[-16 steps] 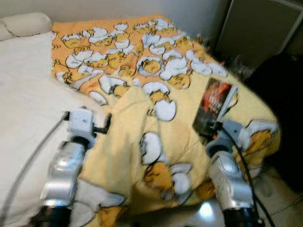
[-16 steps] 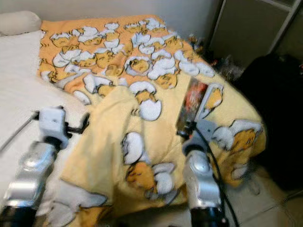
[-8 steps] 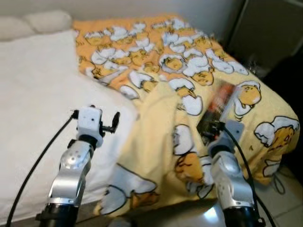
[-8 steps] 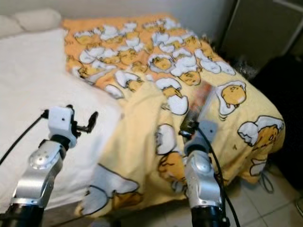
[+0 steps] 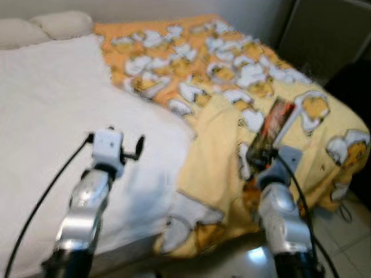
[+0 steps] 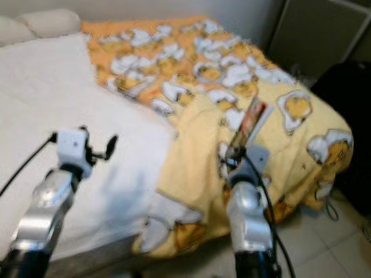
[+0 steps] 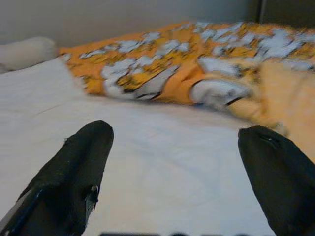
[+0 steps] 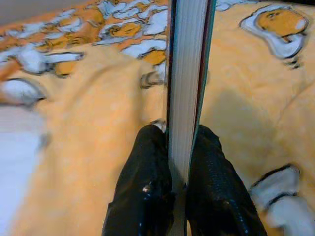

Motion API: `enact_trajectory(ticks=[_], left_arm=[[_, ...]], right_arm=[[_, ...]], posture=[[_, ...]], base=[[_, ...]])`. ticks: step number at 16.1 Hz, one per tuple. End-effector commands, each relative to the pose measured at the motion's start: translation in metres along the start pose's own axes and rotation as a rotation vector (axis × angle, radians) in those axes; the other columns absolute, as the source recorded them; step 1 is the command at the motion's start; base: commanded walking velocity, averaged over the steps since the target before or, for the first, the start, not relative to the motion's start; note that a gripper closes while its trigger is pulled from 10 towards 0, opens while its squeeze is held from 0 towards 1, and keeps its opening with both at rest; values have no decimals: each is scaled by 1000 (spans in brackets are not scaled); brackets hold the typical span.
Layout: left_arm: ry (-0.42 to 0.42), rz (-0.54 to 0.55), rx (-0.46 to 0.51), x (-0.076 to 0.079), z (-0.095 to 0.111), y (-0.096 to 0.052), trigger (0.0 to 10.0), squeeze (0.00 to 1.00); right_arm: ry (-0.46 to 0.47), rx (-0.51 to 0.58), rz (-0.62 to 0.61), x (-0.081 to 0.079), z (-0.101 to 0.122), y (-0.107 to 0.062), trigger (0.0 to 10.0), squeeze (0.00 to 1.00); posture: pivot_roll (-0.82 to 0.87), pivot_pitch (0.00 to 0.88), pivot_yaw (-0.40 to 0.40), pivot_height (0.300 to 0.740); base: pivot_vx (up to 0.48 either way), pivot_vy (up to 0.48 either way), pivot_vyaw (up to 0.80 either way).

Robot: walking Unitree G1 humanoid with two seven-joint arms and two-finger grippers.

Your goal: Clean up the room

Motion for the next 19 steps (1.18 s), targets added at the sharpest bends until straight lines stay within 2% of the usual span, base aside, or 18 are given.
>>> enact_trajectory(ticks=[1,13,17,19], left_arm=[[0,-9,-2,4,1,3,10000,114],[16,-25,-1,8,1,7,10000,118],[17,-24,2,8,2,7,10000,114],[18,-22,6,7,3,7,10000,114]], right_arm=[[5,43,12,-4,10,0,10000,0],[25,78,36,-10,23,4,10000,0],[4,88,70,-16,26,4,10000,0],[-41,99,136,-27,27,2,10000,0]], posture=[[115,0,1,740],[102,0,14,740],[104,0,11,740],[106,0,9,740]], base=[[0,352,0],[0,353,0],[0,354,0],[0,356,400]])
Point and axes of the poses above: a point about 5 cm out from each wrist's last joint towards the gripper, its own y axis pointing out of the wrist towards the gripper, its own z axis along the axis of the wrist's last joint, x = y × z, the point moved 4 cm from there along y, pointing out of the wrist towards the gripper, and after that the axes turned 6 degrees about -y, right-handed, at the moved point
